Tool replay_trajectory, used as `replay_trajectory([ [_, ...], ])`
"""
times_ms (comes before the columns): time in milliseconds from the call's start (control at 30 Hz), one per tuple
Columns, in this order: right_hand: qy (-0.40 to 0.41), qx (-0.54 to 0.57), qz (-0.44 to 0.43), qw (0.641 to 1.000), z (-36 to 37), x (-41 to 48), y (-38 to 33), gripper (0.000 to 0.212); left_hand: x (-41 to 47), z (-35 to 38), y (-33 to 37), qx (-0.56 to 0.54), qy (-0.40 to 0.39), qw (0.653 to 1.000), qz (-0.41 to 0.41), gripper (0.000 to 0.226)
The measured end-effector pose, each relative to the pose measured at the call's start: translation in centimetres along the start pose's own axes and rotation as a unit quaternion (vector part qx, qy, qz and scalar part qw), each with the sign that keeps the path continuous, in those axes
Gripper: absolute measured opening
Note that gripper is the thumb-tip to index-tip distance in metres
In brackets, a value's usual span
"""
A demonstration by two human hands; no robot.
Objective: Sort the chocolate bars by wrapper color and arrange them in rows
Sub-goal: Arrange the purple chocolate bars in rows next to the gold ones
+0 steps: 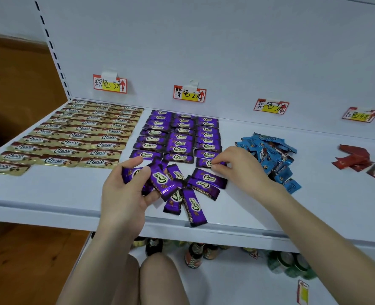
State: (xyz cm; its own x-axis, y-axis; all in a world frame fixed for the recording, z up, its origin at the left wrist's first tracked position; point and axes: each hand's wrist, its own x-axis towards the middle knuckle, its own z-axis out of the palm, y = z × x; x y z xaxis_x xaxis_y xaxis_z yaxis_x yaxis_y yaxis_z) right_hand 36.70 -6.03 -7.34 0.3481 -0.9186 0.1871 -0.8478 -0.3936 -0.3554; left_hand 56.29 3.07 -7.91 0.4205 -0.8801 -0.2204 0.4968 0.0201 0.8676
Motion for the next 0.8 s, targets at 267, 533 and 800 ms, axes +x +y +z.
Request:
replay_trajectory([
  [267,-0.007,0.005,-0.004,1.0,0.0,0.7,-0.2,0.022,0.1,0.1,-0.3,0.01,0.011,1.0,-0.011,0.012],
  [533,-0.006,-0.009,-0.001,1.0,0.1,0.9,-0.5,0.02,0.1,-0.1,-0.3,0.008,0.01,1.0,-0.018,0.013],
  [800,-0.005,-0.025,-0.003,1.0,0.2,1.1,-0.4,0.022,-0.1,0.0,-0.2,-0.003,0.006,1.0,-0.015,0.012],
])
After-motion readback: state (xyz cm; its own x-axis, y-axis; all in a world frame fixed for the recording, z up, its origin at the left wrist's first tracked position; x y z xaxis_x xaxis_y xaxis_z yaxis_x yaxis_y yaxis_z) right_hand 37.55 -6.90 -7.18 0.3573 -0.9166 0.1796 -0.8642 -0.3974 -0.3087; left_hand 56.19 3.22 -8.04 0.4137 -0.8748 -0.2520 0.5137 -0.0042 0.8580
